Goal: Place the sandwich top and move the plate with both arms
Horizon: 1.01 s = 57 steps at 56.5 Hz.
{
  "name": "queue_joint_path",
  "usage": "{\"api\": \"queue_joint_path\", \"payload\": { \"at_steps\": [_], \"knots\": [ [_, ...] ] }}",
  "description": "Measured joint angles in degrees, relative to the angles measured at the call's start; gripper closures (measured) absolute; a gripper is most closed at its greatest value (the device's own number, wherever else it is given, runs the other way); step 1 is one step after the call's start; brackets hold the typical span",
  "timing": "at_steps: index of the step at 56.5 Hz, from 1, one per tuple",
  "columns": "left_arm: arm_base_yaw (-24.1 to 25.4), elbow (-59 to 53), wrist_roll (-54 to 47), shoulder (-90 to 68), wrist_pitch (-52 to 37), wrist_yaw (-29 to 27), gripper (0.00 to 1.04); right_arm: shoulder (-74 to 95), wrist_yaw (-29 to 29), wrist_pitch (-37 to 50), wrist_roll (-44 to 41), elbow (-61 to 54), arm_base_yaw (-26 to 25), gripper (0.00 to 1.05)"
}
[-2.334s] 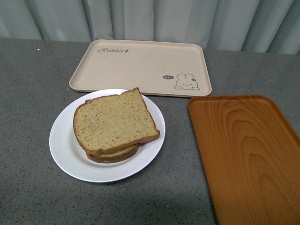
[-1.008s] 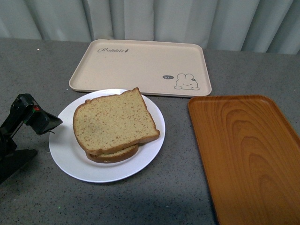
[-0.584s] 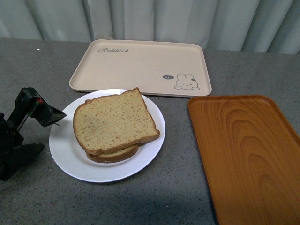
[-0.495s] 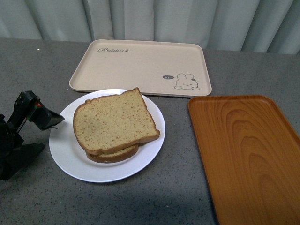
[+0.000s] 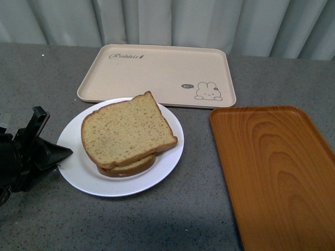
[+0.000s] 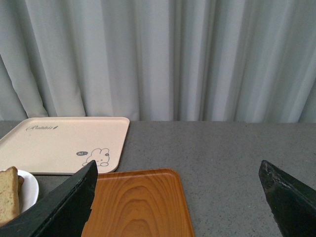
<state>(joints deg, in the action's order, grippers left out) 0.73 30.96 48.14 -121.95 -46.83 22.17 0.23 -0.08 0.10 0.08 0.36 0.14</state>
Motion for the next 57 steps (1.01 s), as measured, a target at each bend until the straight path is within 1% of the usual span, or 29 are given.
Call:
{"api": "queue_joint_path", "payload": {
  "at_steps": [10,19,24,32,45,57],
  "knots": [
    [0.66,-0.17,0.26,-0.92,-2.16,1.31,1.0,0.0,-0.02,0.0,-0.02,0.0,0.0,0.09],
    [1.46,-1.16,1.84,-2.03,-6.62,2.62,1.0,0.0,0.0,0.0,0.0,0.0,0.0,0.09],
    [2.34,-2.32,3.67,-2.8,-10.51,3.32,1.0,0.0,0.0,0.0,-0.02,0.0,0.0,0.09],
    [3.85,-3.8,5.88,-2.86,-13.35,3.98,1.0,0.0,-0.02,0.0,-0.02,0.0,0.0,0.09],
    [4.81,-5.62,11.39,-2.47,-20.74,4.81,1.01,0.0,0.0,0.0,0.0,0.0,0.0,0.09],
    [6.08,-6.82,16.06,-1.62,-25.49,6.16,1.01,0.0,0.0,0.0,-0.02,0.0,0.0,0.09]
  ]
}}
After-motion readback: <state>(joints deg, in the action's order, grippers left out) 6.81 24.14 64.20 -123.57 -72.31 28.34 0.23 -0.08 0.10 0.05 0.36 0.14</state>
